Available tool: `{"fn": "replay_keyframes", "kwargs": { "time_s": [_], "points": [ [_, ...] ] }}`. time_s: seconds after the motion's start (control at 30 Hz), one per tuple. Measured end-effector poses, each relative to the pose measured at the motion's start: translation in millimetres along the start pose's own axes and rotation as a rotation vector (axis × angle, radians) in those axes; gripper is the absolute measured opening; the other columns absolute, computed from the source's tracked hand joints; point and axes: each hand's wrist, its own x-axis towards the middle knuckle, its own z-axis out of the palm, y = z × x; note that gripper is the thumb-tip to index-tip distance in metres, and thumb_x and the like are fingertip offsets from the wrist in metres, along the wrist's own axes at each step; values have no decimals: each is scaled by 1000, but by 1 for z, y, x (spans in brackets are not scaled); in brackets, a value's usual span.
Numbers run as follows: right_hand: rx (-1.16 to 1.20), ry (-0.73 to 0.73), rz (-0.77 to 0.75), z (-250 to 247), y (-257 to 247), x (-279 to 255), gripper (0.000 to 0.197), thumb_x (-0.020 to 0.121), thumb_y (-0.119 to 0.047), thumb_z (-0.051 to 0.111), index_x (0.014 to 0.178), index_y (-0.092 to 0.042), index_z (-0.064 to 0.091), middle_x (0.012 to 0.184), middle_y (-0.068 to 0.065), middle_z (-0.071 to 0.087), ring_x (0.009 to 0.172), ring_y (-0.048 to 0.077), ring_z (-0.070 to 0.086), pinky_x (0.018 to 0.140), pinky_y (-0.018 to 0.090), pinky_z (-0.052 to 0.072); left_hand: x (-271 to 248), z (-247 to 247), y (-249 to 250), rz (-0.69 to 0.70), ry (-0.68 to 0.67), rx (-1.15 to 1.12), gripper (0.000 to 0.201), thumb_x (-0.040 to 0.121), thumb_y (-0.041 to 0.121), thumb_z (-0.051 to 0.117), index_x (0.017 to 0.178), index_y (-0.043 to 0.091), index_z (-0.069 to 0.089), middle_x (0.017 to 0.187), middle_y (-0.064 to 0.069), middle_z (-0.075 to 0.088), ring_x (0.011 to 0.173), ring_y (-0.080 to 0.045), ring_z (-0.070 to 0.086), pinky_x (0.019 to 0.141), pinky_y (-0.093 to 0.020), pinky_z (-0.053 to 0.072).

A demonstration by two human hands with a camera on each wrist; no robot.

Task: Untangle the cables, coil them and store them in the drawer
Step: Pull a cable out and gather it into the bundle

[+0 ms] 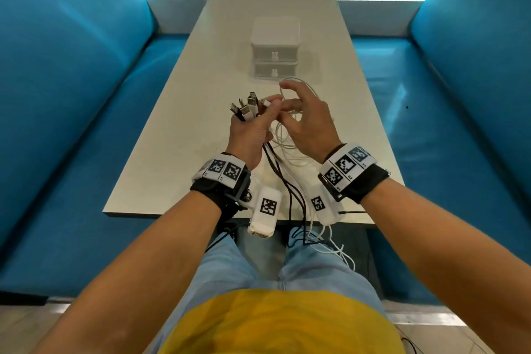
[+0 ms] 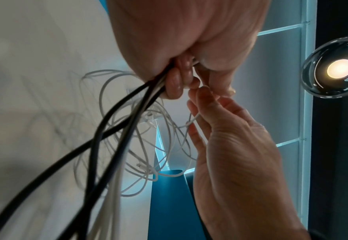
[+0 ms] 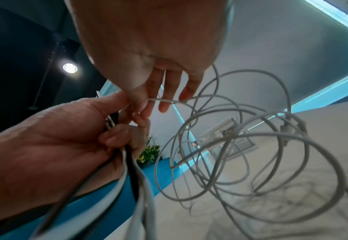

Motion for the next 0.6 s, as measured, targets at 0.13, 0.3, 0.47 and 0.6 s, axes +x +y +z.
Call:
{"fn": "replay_keyframes", "kwargs": {
  "time_s": [0.13, 0.3, 0.47, 0.6],
  "points": [
    [24, 16, -18, 3, 0, -1, 42, 84, -13, 70, 122, -18, 53, 89, -26, 60, 88, -2, 66, 90, 27, 52, -2, -4, 0, -1, -5, 14, 11, 88, 17, 68, 97, 10, 69, 65, 12, 63, 46, 3, 48, 44, -15, 35],
    [-106, -224, 61, -9, 22, 1, 43, 83, -15, 72, 121, -18, 53, 95, -11, 69, 96, 5, 64, 94, 27, 49, 3, -10, 8, 28, 49, -86, 22, 97, 25, 54, 79, 14, 60, 69, 6, 50, 46, -4, 34, 45, -17, 30],
    [-289, -279, -14, -16, 42, 10, 33, 87, -15, 65, 119, -14, 60, 110, -3, 70, 106, 16, 62, 97, 37, 45, 7, -17, 11, 19, 91, -158, 31, 100, 30, 46, 73, 17, 51, 70, 1, 65, 81, -13, 62, 78, -38, 53],
    [-419, -259, -3, -14, 57, 20, 29, 86, -22, 64, 115, -22, 65, 116, -2, 66, 111, 22, 57, 97, 41, 42, 5, -16, 21, -33, 39, -326, 34, 100, 39, 40, 76, 17, 50, 55, 1, 58, 78, -20, 68, 93, -47, 51]
  ]
}}
